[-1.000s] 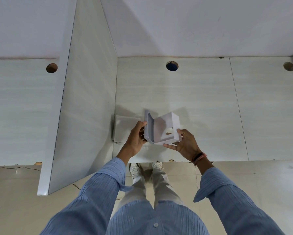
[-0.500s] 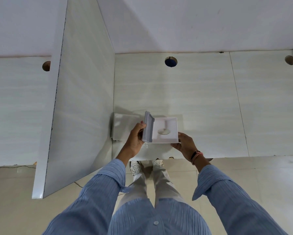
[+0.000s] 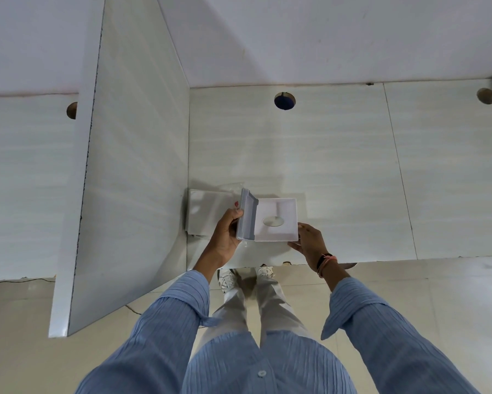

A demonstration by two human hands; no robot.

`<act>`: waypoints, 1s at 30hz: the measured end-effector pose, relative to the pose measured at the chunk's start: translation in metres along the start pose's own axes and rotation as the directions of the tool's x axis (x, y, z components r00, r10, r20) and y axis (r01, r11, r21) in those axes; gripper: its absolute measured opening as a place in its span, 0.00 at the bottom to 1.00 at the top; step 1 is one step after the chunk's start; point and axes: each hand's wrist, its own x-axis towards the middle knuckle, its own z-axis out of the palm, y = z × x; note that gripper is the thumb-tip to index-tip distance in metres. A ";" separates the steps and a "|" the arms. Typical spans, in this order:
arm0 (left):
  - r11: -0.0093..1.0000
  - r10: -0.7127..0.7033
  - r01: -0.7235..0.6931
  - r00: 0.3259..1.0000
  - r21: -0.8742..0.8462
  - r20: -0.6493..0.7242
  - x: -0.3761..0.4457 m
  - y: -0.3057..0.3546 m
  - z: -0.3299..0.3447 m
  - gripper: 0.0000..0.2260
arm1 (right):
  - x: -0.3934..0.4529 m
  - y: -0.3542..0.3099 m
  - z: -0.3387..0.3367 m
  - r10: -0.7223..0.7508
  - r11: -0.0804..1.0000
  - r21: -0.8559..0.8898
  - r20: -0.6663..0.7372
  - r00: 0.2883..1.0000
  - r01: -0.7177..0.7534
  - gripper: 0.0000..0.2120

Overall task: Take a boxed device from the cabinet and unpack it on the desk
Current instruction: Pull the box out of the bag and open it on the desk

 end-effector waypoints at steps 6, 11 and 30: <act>0.999 -0.011 0.011 1.000 -0.030 0.001 -0.003 -0.002 -0.001 0.26 | -0.002 0.000 0.001 -0.013 1.000 -0.019 -0.011 1.000 0.013 0.11; 0.999 -0.014 0.013 1.000 -0.042 -0.016 -0.005 -0.004 -0.004 0.26 | 0.000 -0.001 -0.002 -0.006 0.997 -0.080 -0.026 1.000 0.004 0.11; 0.921 0.222 -0.114 0.940 0.373 -0.260 0.092 0.057 0.043 0.08 | 0.033 -0.110 0.029 -0.372 0.897 -0.257 -0.004 0.928 0.359 0.15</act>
